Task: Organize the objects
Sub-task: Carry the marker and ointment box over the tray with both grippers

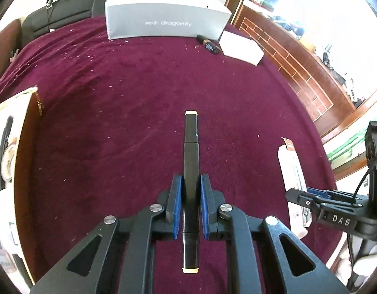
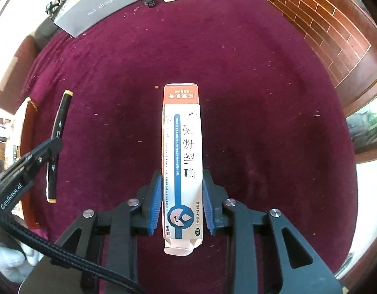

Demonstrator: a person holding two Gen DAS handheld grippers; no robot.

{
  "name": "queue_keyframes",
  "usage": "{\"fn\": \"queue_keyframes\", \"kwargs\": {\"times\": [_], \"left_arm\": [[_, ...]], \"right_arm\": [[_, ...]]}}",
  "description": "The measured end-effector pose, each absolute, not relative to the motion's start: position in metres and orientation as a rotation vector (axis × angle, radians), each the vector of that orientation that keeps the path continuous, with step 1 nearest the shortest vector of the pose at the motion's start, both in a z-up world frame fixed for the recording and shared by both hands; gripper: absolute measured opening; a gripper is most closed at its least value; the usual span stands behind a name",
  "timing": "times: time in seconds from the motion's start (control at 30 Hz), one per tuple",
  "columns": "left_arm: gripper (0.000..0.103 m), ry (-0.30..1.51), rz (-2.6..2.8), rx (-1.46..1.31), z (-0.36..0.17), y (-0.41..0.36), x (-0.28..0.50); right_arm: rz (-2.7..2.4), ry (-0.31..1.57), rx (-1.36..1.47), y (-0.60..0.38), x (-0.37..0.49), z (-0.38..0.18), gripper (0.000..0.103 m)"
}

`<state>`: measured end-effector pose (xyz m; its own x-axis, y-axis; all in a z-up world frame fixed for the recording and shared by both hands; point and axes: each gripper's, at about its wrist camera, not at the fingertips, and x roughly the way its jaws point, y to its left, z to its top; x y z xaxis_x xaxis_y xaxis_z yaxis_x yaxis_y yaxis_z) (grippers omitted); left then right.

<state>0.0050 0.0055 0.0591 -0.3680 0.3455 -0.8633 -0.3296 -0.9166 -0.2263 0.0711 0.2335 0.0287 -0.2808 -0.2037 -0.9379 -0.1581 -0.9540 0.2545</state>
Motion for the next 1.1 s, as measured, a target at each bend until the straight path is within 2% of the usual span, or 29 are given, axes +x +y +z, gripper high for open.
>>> {"fn": "queue_keyframes", "kwargs": {"times": [0.27, 0.4, 1.1], "left_arm": [[0.011, -0.069, 2.340, -1.453, 0.073, -0.033, 0.021], [0.011, -0.063, 2.391, -1.439, 0.082, -0.057, 0.030], [0.011, -0.161, 2.597, -1.426, 0.102, -0.218, 0.039]], "right_arm": [[-2.312, -0.657, 1.764, 0.209, 0.075, 0.046, 0.028], [-2.250, -0.682, 1.736, 0.184, 0.071, 0.052, 0.028], [-2.141, -0.427, 1.613, -0.002, 0.051, 0.094, 0.028]]}}
